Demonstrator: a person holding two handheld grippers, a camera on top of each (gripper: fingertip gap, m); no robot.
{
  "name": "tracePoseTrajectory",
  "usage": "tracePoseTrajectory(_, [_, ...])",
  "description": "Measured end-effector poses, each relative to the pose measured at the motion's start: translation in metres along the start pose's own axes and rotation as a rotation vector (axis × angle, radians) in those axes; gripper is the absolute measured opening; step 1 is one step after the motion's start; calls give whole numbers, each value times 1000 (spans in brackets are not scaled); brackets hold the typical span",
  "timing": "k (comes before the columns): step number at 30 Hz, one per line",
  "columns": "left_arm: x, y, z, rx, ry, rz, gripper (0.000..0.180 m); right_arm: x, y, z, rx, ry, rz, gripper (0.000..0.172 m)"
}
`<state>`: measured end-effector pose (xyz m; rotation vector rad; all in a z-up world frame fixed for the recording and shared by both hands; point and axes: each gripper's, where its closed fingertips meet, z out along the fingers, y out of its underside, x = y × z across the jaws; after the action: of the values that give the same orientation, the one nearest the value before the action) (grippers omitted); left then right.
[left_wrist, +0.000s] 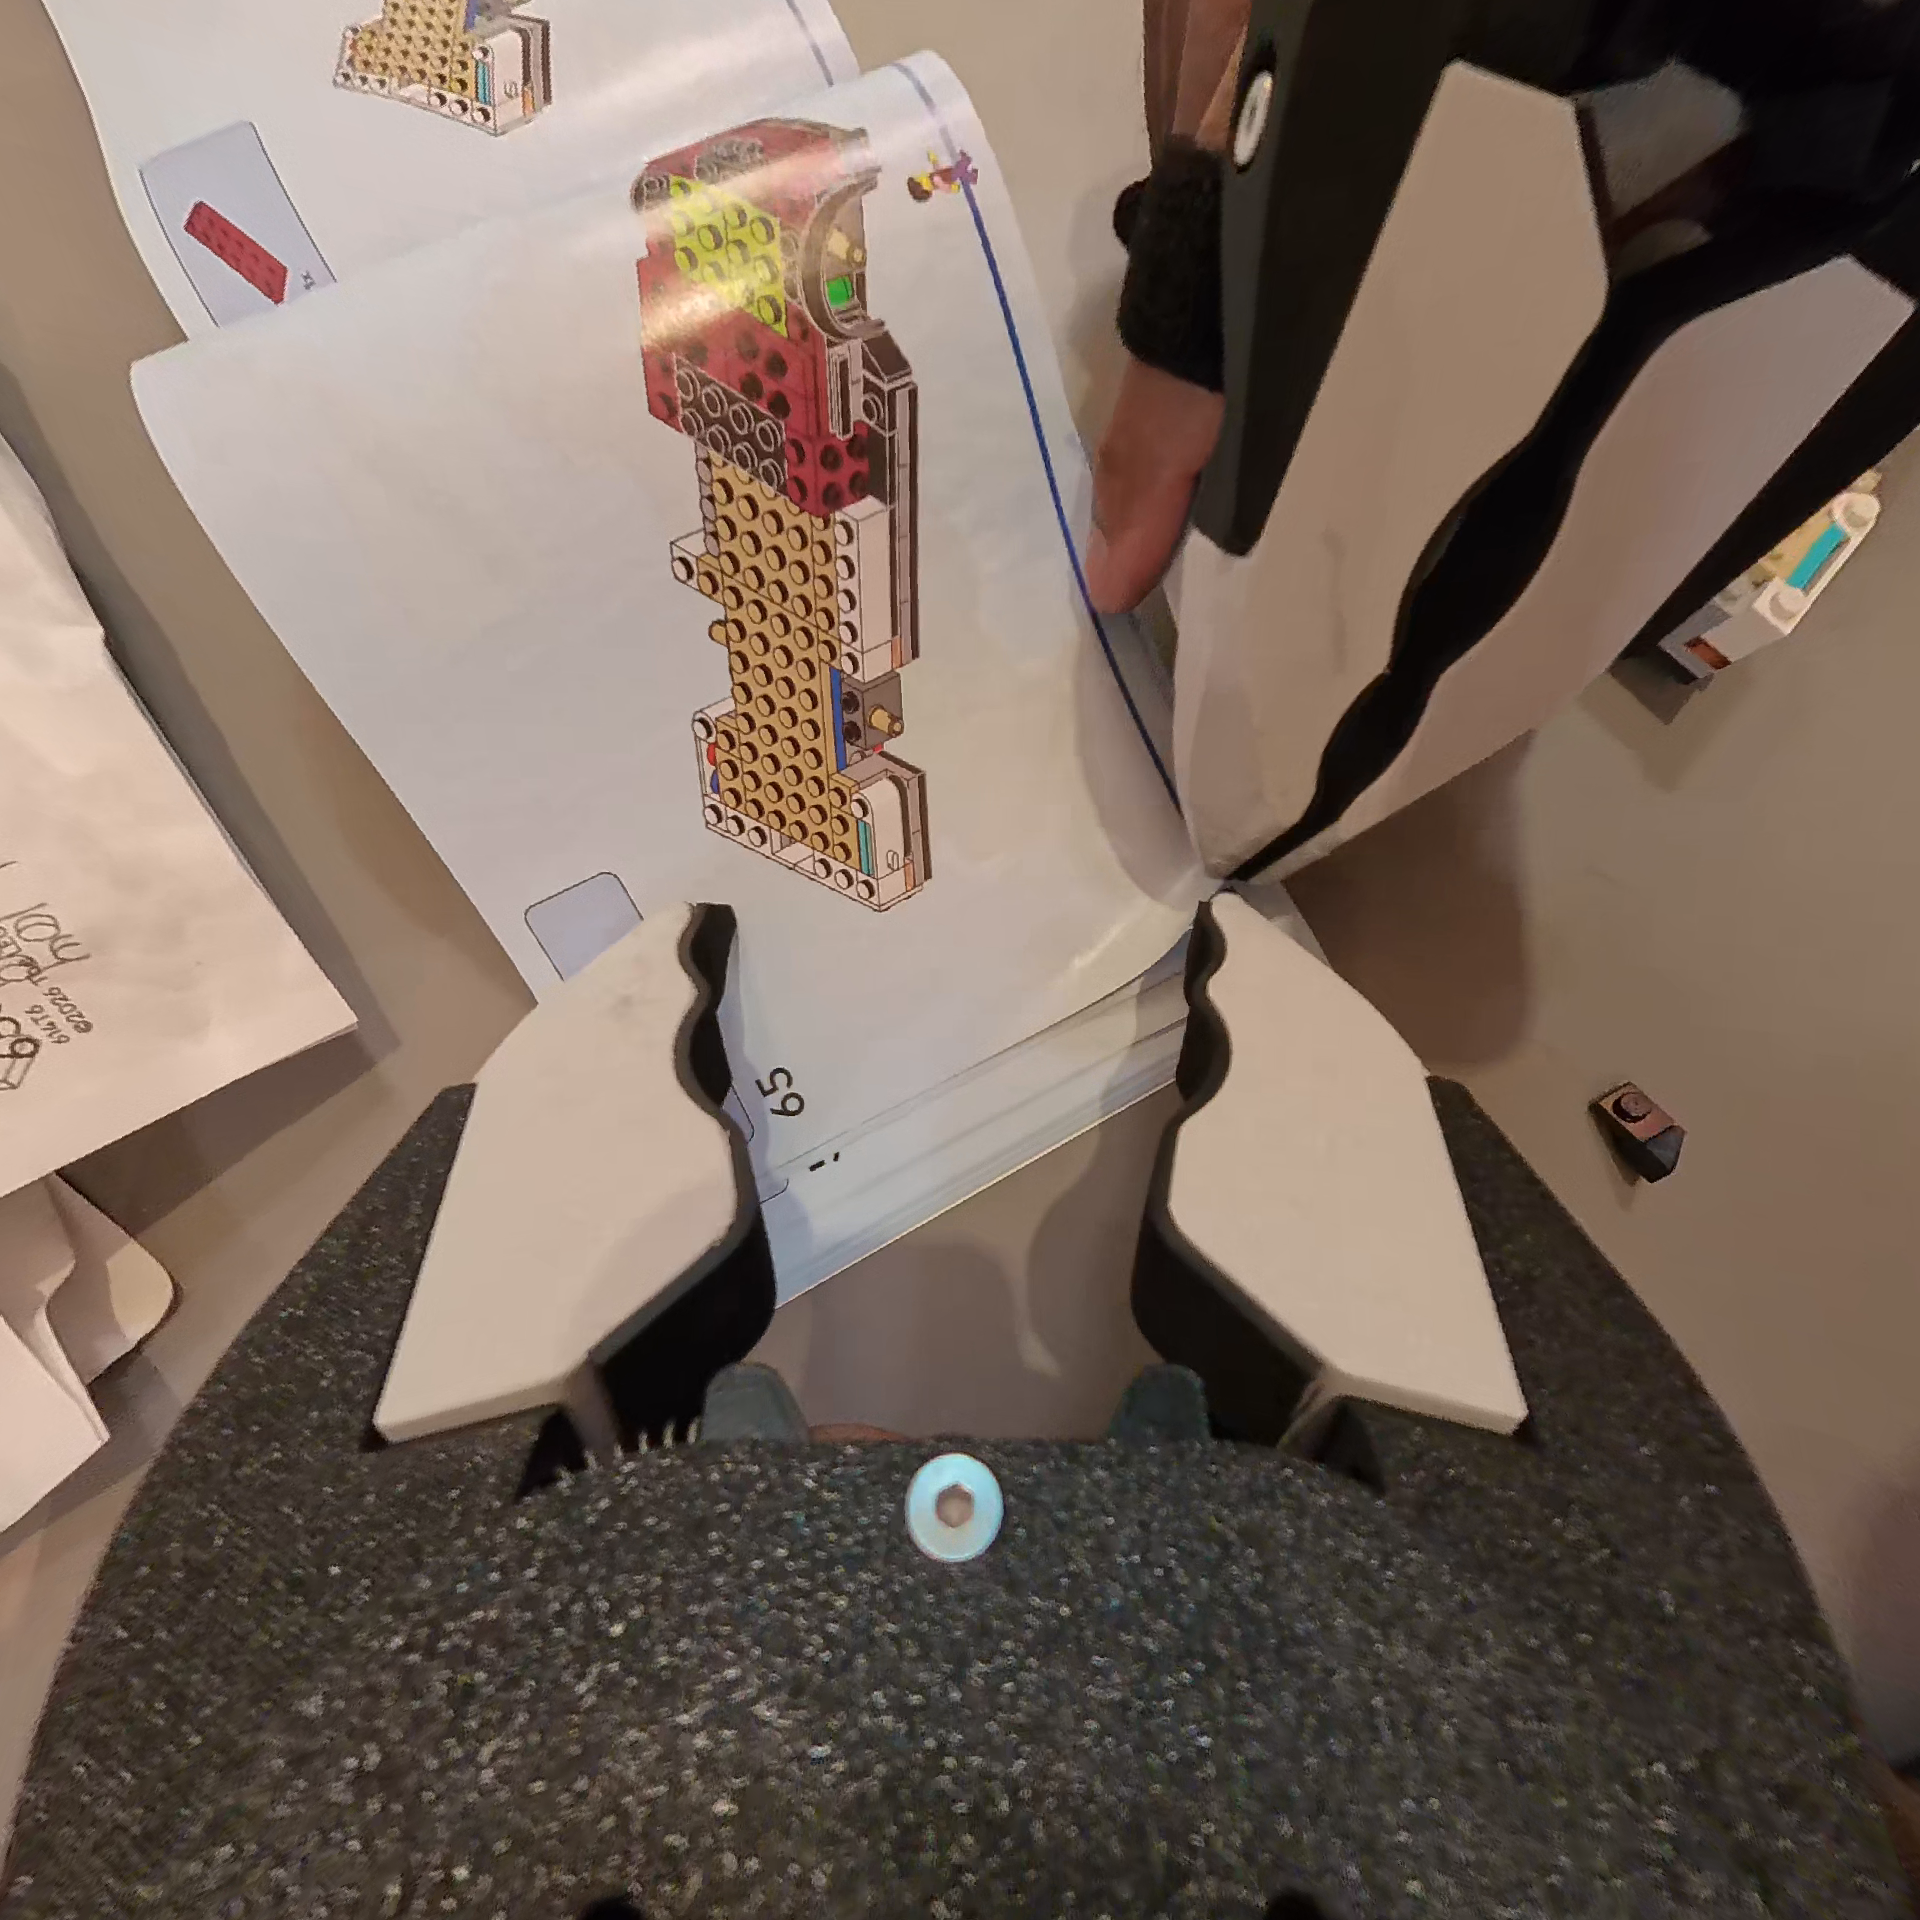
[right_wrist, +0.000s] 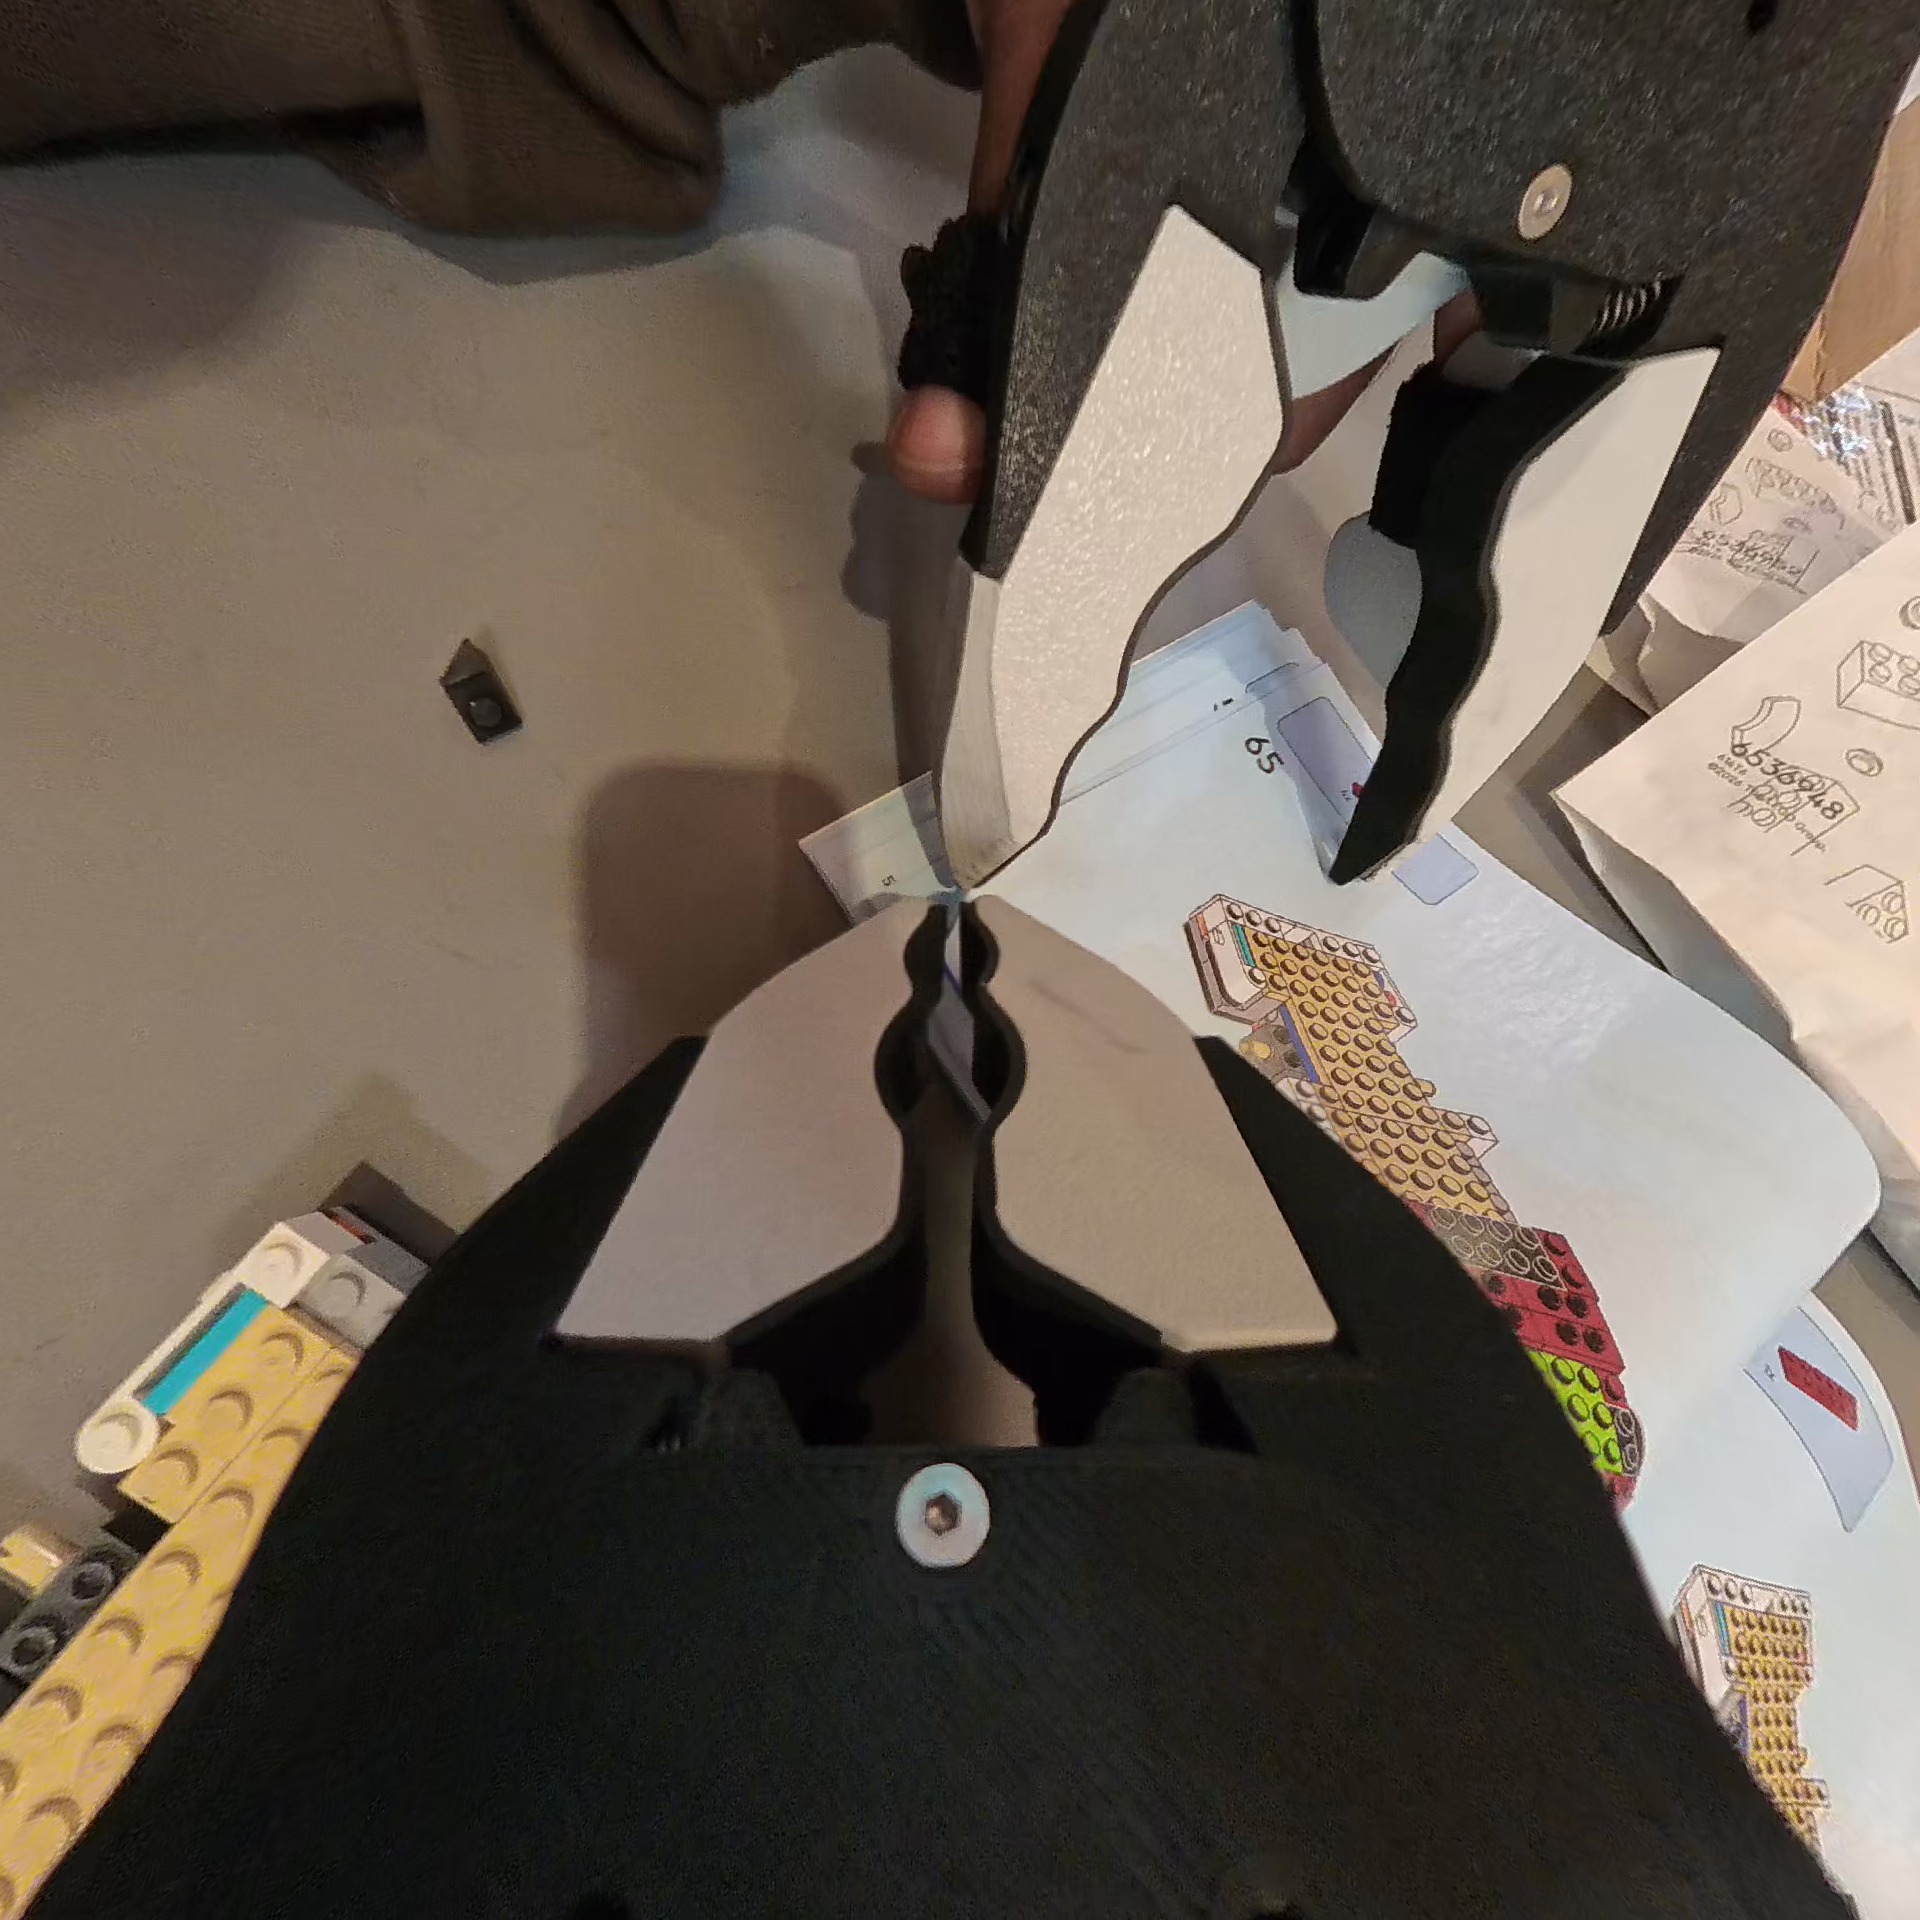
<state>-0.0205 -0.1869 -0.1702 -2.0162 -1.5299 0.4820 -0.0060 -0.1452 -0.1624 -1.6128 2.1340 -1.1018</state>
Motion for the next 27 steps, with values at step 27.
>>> tracePoseTrajectory(27, [-33,-8,-14,43,-227,79,95,35,-7,-44,208,51,225,7])
